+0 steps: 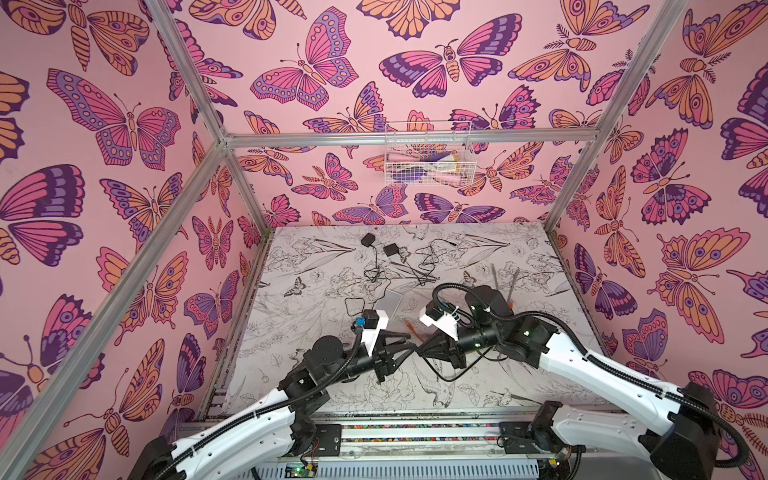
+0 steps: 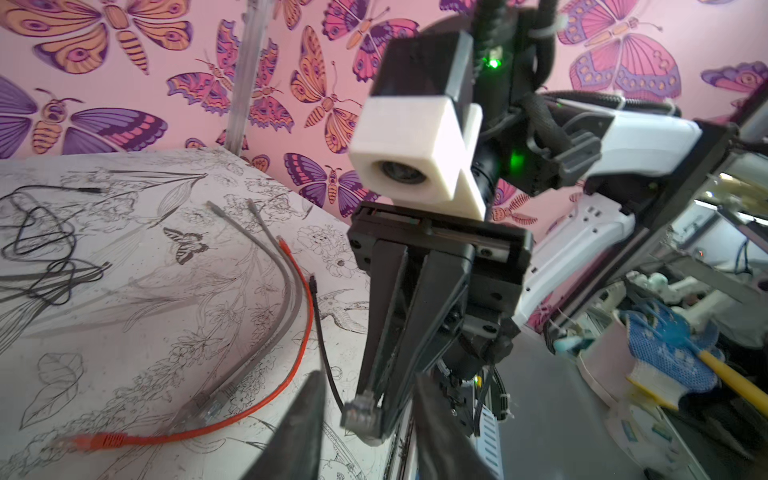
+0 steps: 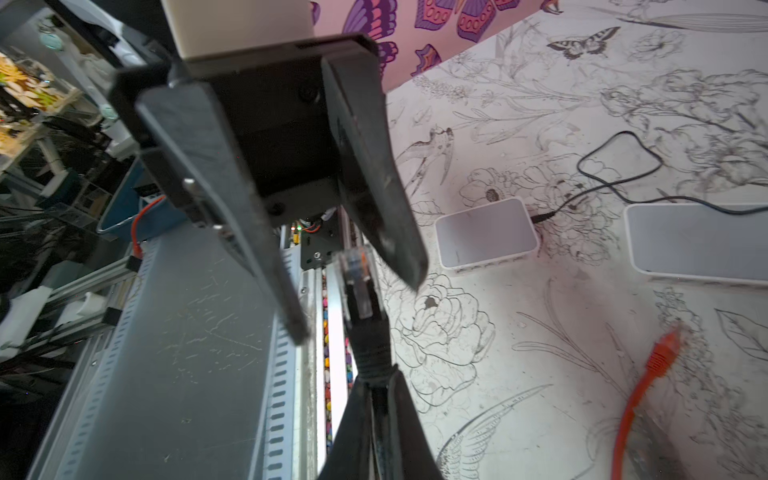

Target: Insert the plug into the switch port

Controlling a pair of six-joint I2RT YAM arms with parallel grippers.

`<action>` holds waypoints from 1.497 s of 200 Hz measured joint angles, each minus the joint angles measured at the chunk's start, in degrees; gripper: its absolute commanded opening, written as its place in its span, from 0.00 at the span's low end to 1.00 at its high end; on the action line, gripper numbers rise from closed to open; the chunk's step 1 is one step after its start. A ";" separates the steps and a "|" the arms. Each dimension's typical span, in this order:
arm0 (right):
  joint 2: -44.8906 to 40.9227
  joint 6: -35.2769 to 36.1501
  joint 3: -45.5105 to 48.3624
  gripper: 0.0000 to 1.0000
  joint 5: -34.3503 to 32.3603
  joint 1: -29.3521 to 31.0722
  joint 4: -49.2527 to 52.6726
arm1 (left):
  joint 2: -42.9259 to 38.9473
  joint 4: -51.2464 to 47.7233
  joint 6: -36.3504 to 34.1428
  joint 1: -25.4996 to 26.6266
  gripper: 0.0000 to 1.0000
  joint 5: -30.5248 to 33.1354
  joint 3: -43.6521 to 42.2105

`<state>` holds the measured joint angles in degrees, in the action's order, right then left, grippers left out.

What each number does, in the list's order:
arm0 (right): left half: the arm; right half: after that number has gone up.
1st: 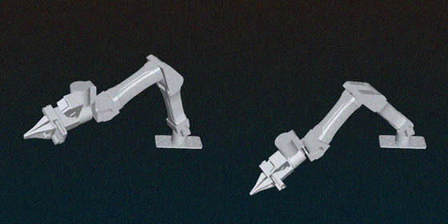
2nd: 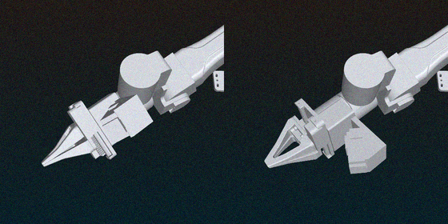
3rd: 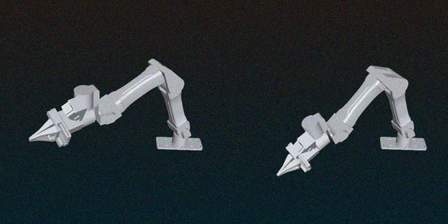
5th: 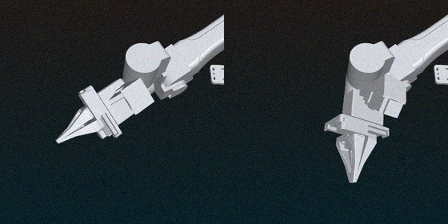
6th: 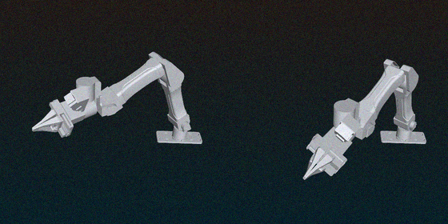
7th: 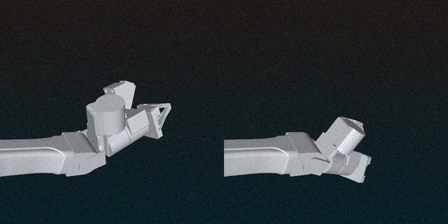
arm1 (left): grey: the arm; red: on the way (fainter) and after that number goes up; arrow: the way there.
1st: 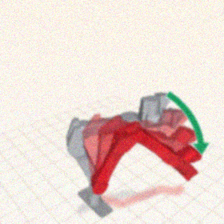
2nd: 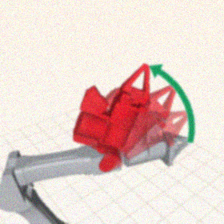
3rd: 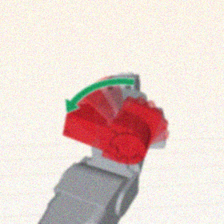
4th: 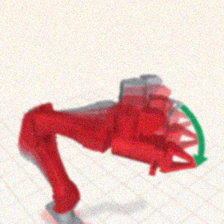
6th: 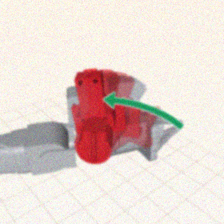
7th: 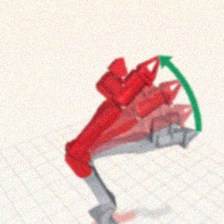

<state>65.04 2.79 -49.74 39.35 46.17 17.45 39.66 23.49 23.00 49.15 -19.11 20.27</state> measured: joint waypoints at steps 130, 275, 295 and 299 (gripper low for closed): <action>20.46 4.35 -11.58 0.00 -40.06 14.58 12.44 | 4.57 -35.12 14.01 -21.31 0.66 21.46 -0.35; 41.68 6.27 -20.92 0.00 -47.95 22.16 15.02 | 16.24 -26.97 19.56 -22.88 0.49 14.82 -5.75; 42.12 6.27 -20.92 0.00 -47.19 22.23 14.67 | 16.83 -26.10 19.76 -22.88 0.46 13.44 -5.88; 42.12 6.27 -20.92 0.00 -47.10 22.23 14.53 | 16.83 -26.01 19.78 -22.88 0.45 13.22 -5.95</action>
<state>107.15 9.06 -70.65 -7.75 68.40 31.99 56.49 -2.52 42.78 26.26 -5.89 14.33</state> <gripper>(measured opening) 0.078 0.466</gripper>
